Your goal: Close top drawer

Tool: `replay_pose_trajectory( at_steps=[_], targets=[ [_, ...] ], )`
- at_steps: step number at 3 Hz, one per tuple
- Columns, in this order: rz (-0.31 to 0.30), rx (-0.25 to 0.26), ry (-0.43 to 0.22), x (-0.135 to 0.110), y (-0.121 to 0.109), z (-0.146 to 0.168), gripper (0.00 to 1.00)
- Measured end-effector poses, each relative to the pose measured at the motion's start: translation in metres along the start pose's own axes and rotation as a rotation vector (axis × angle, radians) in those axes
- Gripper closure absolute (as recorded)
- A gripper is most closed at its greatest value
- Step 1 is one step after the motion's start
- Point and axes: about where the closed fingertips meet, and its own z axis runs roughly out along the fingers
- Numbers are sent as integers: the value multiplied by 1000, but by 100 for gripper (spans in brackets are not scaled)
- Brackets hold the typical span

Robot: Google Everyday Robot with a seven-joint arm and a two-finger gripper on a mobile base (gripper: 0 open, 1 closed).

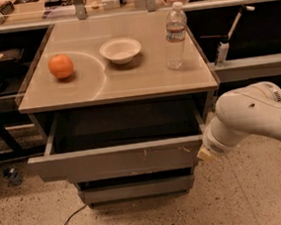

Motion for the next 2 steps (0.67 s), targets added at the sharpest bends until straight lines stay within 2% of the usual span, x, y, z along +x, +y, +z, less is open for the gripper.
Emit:
replay_pose_trajectory(
  at_steps=[1, 2],
  targets=[
    [-10, 49, -2, -17, -30, -1, 100],
    [-10, 49, -2, -17, -30, -2, 100]
  ],
)
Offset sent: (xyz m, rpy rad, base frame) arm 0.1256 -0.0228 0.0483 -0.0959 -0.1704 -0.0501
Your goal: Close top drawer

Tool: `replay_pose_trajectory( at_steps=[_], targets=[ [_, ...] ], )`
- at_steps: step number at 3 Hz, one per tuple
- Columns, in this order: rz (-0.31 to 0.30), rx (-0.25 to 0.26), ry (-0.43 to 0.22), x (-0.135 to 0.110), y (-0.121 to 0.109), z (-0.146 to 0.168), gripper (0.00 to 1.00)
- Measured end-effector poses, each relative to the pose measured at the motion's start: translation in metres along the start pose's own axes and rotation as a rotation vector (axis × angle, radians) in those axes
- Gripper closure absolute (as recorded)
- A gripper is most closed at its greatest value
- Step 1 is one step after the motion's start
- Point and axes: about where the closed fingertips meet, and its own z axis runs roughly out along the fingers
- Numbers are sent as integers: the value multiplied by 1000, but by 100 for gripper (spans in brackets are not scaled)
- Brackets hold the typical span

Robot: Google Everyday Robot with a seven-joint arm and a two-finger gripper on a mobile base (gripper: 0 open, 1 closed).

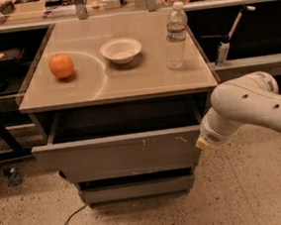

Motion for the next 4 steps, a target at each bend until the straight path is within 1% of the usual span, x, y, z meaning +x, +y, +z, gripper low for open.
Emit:
replay_pose_trajectory(
  at_steps=[1, 2, 3, 4],
  targets=[
    [0, 74, -9, -24, -45, -10, 100],
    [3, 71, -9, -22, -43, -9, 100],
    [53, 81, 1, -20, -44, 0, 100],
    [132, 108, 12, -22, -55, 18, 100]
  ],
)
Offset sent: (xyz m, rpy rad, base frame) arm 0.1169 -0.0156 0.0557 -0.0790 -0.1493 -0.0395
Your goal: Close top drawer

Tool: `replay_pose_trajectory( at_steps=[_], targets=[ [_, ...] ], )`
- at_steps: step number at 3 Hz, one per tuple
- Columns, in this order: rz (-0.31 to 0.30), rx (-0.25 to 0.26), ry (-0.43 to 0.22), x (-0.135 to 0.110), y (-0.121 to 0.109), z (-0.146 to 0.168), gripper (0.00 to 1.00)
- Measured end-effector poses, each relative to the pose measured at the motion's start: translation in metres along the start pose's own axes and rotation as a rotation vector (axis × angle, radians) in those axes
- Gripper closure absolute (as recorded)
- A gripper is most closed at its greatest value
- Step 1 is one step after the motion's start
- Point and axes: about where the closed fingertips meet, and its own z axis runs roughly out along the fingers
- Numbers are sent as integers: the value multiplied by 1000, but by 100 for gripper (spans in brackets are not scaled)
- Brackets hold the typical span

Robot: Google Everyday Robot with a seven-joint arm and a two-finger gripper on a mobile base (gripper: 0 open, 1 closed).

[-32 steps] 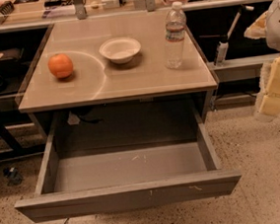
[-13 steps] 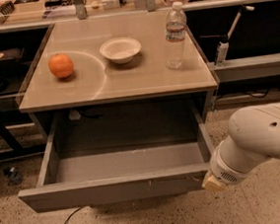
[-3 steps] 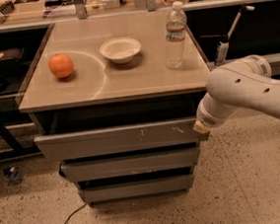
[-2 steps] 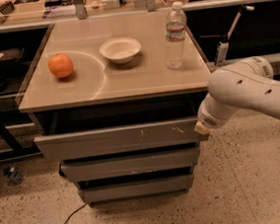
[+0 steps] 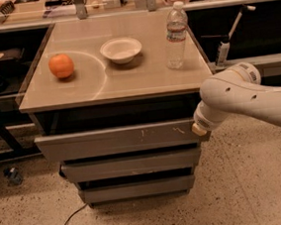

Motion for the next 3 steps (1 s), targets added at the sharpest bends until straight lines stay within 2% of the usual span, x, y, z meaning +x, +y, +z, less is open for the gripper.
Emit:
replay_pose_trajectory(
  at_steps=[1, 3],
  targets=[
    [45, 25, 8, -3, -10, 13, 100],
    [73, 79, -7, -16, -34, 17, 100]
  ],
)
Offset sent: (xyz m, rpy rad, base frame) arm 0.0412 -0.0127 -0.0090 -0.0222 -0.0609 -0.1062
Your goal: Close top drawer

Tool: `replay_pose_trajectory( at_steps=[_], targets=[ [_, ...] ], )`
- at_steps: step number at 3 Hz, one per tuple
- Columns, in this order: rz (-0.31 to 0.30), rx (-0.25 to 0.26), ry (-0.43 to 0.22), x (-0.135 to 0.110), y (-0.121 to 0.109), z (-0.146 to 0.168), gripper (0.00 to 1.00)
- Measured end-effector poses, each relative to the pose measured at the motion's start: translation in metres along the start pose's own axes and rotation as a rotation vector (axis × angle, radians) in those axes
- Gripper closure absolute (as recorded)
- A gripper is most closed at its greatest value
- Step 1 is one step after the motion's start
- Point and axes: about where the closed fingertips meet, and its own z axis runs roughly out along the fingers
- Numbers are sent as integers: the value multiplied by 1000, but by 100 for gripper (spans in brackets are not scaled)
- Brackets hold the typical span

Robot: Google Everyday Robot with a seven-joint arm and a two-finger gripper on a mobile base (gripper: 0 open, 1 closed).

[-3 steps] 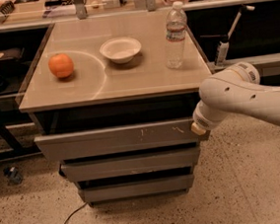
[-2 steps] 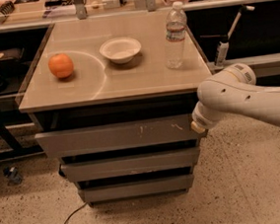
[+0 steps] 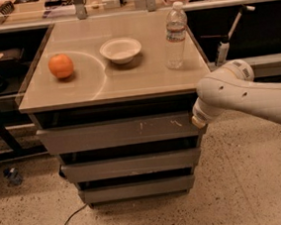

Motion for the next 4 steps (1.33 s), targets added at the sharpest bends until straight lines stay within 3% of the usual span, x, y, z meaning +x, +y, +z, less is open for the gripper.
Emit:
replay_pose_trajectory(
  at_steps=[1, 2, 3, 4],
  targets=[
    [0, 0, 0, 0, 0, 0, 100],
    [35, -40, 76, 46, 8, -18, 100],
    [172, -70, 199, 135, 27, -68, 100],
    [173, -60, 205, 141, 27, -79, 81]
  ],
)
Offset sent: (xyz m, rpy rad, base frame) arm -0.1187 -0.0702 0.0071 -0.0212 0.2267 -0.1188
